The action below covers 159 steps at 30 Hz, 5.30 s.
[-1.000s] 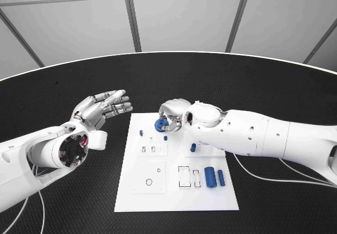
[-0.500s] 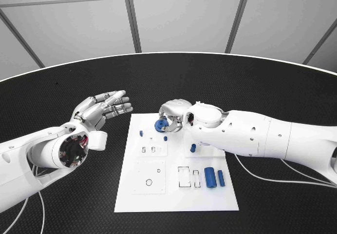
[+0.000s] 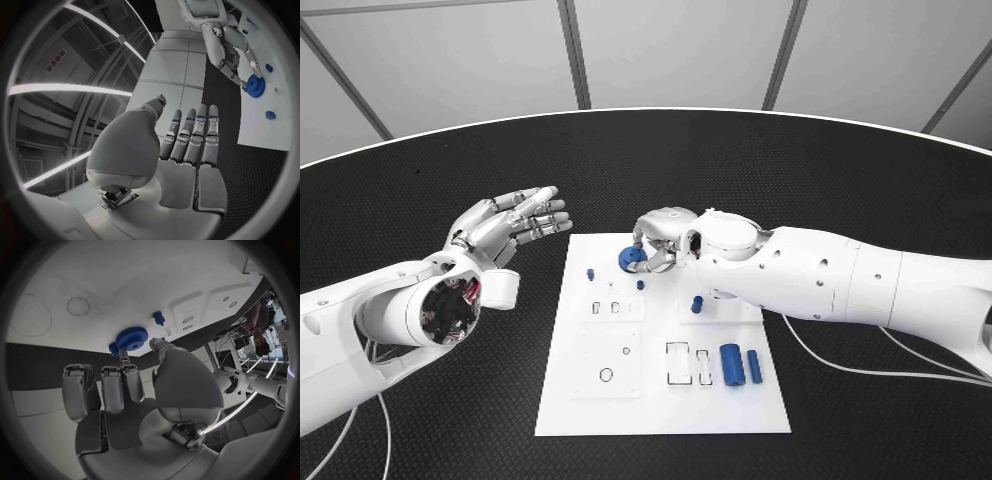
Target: Assemble the parts on the task board
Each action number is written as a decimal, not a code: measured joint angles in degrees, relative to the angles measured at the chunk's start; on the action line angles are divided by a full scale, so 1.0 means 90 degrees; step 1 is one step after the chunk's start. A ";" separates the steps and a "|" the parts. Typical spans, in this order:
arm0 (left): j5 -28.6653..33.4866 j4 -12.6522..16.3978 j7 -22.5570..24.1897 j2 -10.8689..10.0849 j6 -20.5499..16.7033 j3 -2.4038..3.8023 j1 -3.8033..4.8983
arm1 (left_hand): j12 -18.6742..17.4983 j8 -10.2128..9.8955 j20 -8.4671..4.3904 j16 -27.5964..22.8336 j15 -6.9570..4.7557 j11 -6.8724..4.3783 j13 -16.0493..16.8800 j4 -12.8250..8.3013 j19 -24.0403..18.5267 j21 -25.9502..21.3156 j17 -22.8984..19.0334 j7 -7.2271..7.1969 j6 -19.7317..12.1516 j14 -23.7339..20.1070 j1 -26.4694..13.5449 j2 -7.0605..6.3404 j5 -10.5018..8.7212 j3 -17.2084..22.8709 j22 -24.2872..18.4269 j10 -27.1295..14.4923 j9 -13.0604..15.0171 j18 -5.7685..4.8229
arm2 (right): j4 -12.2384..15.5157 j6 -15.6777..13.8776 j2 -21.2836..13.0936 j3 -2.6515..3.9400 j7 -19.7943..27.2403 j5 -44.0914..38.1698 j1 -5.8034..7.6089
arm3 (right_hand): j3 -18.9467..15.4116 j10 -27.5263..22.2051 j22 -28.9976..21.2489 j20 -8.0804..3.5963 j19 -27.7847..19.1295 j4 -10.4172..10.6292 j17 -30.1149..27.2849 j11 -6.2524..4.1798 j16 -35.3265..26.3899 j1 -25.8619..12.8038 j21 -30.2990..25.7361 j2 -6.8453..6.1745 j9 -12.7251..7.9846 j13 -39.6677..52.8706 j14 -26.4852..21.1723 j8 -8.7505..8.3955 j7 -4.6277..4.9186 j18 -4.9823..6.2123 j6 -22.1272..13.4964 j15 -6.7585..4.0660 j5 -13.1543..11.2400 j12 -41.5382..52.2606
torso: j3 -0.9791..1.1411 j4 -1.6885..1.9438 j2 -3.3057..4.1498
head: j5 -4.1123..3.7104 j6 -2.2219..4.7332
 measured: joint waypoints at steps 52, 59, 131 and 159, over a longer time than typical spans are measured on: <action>0.0000 -0.0451 0.0032 0.0270 0.0206 -0.0004 -0.0014 | -0.0026 0.0000 0.0000 -0.0023 0.0000 0.0000 0.0000 -0.0018 0.0000 0.0000 0.0008 0.0000 0.0000 0.0000 0.0000 0.0000 0.0000 0.0018 -0.0014 0.0000 -0.0004 0.0000 | 0.0989 -0.2270 -0.3119 -0.0059 0.2309 0.3125 -0.0470 | 0.0362 -0.0013 -0.0001 -0.0140 0.0002 -0.0573 0.0001 -0.0036 0.0000 0.1410 -0.0173 -0.0437 -0.0068 0.0003 0.0011 -0.0210 -0.0071 0.0000 0.0201 -0.0150 -0.0421 -0.0277 | 0.0240 -0.0280 -0.0185 | -0.0237 0.0186; 0.0000 -0.0449 0.0031 0.0262 0.0207 -0.0004 -0.0014 | -0.0026 0.0000 0.0000 -0.0023 0.0000 0.0000 0.0000 -0.0018 0.0000 0.0000 0.0009 0.0000 0.0000 0.0000 0.0000 0.0000 0.0000 0.0018 -0.0015 0.0000 -0.0004 0.0001 | 0.0812 -0.2273 -0.2979 -0.0059 0.2230 0.3128 -0.0652 | 0.0255 -0.0013 -0.0001 -0.0139 0.0002 -0.0553 0.0003 -0.0036 0.0000 0.1445 -0.0197 -0.0403 -0.0098 0.0003 -0.0015 -0.0307 -0.0026 0.0000 0.0065 -0.0125 -0.0420 -0.0309 | 0.0235 -0.0281 -0.0181 | -0.0226 0.0165; 0.0000 -0.0341 0.0004 0.0158 0.0182 -0.0003 -0.0012 | -0.0026 0.0000 0.0000 -0.0048 0.0000 0.0000 0.0000 -0.0016 0.0000 0.0000 0.0011 0.0000 0.0000 0.0000 0.0000 0.0000 0.0000 0.0054 -0.0026 0.0000 -0.0002 0.0001 | 0.0175 -0.1952 -0.2231 -0.0056 0.1750 0.3129 -0.0742 | 0.0531 0.0012 -0.0002 -0.0045 0.0000 -0.0529 -0.0001 -0.0012 0.0000 0.1735 -0.0046 -0.0057 0.0003 -0.0001 -0.0010 -0.0020 -0.0035 -0.0001 0.0694 -0.0035 -0.0369 -0.0129 | 0.0216 -0.0287 -0.0170 | -0.0141 0.0034; 0.0000 -0.0422 -0.0012 0.0185 0.0193 -0.0003 -0.0012 | -0.0026 0.0000 0.0000 -0.0048 0.0000 0.0000 0.0000 -0.0016 0.0000 0.0000 0.0009 0.0000 0.0000 0.0000 0.0000 0.0000 0.0000 0.0053 -0.0025 0.0000 -0.0002 0.0000 | 0.0748 -0.2092 -0.2395 -0.0024 0.1539 0.3129 -0.0726 | 0.0837 -0.0012 -0.0002 -0.0093 0.0002 -0.0730 -0.0002 -0.0128 0.0000 0.1701 0.0007 0.0130 0.0102 0.0003 -0.0011 0.0290 -0.0220 0.0000 0.1011 -0.0128 -0.0271 -0.0024 | 0.0224 -0.0321 -0.0195 | -0.0095 0.0005</action>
